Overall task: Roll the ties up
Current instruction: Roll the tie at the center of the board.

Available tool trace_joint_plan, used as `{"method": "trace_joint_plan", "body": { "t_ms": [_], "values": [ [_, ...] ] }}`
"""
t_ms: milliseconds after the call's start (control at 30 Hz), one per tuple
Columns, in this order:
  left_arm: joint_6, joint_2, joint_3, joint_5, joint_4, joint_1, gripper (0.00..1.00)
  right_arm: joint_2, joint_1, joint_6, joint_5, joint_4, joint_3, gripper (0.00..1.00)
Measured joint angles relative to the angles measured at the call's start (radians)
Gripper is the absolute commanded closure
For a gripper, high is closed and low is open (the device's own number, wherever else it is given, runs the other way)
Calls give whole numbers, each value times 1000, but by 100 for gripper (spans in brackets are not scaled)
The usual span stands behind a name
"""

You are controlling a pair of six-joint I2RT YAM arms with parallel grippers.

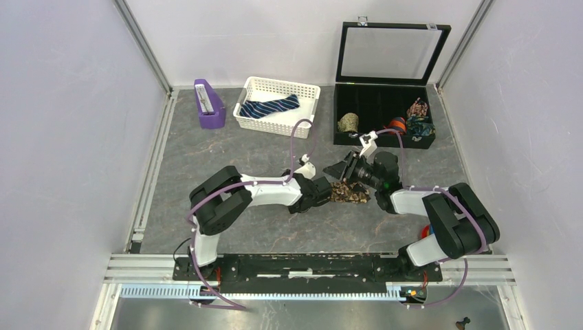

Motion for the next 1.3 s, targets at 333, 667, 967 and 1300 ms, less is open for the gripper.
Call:
{"method": "trace_joint_plan", "body": {
  "t_ms": [333, 667, 967, 1300],
  "values": [
    [0, 40, 33, 6, -18, -13, 55, 0, -7, -3, -3, -1, -6, 61],
    [0, 42, 54, 38, -23, -14, 37, 0, -7, -7, -4, -5, -7, 62],
    [6, -14, 67, 85, -18, -26, 22, -12, -7, -36, 6, -40, -7, 57],
    [24, -290, -49, 174, 101, -26, 0, -27, 14, -69, 27, -119, 18, 54]
  ]
}}
